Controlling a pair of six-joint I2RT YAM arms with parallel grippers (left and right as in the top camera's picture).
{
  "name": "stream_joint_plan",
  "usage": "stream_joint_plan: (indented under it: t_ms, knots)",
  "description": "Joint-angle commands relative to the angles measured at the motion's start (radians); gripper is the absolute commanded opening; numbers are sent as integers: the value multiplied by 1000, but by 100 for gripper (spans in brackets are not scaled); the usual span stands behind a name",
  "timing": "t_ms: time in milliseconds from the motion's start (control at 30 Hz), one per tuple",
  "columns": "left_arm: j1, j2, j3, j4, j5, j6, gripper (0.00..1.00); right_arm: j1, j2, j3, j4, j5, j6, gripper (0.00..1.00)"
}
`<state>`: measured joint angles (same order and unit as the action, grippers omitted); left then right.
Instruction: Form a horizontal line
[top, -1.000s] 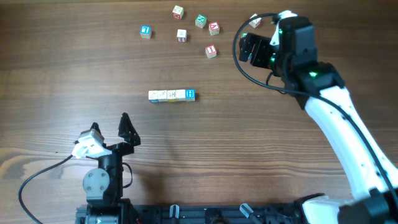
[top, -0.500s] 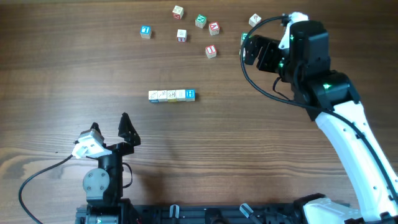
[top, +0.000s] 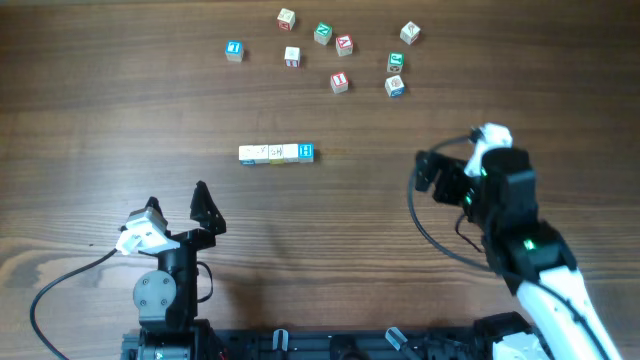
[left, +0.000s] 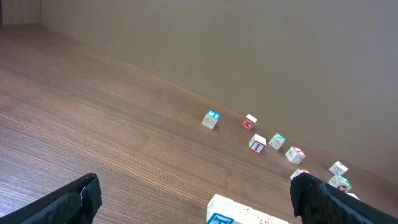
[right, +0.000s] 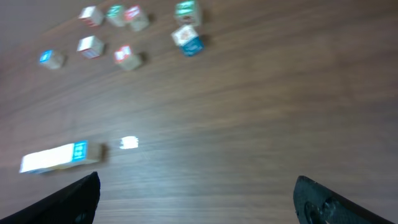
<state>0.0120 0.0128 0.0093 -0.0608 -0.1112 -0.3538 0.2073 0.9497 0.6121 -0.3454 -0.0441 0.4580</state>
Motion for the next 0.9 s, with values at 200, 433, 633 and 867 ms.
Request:
stream_joint_plan:
  t_ms: [200,433,633,867]
  knots:
    - [-6,-10,-3,-1,-6,5,100,-81,-360,-228,-21,10,-10,100]
    - [-6,-10,-4,-1,-6,5,100,-81,-610,-355,-17,10,-10,100]
    - [-6,-10,-4,-1,-6,5,100,-81,-768,-433,58,10,-10,100]
    - [-6,-10,-4,-1,-6,5,100,-81,-883,-530,333,10,-10,100]
